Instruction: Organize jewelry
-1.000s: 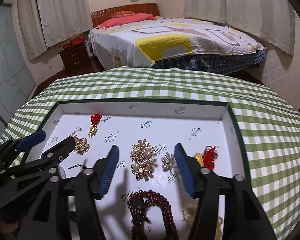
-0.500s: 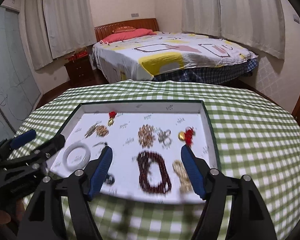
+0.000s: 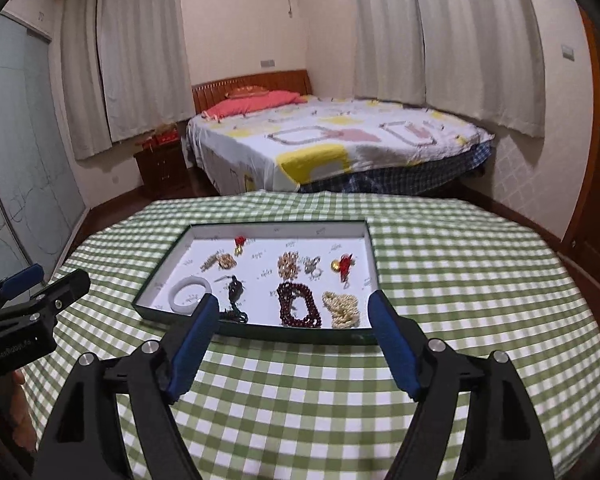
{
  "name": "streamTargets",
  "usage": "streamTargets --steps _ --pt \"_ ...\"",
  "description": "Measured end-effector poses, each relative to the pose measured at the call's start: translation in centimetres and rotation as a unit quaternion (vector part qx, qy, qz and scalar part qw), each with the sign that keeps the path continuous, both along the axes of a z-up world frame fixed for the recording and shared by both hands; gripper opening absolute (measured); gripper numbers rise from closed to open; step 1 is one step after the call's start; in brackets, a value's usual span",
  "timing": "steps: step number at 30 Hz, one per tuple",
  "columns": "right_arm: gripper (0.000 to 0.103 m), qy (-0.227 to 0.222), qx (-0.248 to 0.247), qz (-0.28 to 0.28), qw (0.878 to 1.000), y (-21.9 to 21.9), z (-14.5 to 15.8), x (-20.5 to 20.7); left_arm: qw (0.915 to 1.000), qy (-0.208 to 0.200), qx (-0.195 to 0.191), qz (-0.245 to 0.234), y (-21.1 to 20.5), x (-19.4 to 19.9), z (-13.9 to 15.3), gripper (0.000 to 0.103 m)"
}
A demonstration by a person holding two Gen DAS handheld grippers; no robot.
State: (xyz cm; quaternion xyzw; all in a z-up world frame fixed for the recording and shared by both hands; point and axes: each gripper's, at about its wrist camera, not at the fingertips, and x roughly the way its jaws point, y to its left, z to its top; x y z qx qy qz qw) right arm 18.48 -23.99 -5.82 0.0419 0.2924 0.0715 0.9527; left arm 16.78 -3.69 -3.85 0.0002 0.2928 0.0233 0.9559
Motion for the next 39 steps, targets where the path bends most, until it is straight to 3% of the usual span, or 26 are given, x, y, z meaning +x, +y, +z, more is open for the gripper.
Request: streamTargets --steps 21,39 --pt "0.078 -0.080 -0.012 -0.002 0.997 -0.4 6.7 -7.6 0.9966 -0.075 -0.011 0.032 2.3 -9.0 7.1 0.099" --pt "0.078 -0.101 -0.014 0.000 0.995 -0.4 7.7 -9.2 0.9952 -0.092 -0.009 0.029 2.3 -10.4 8.0 0.099"
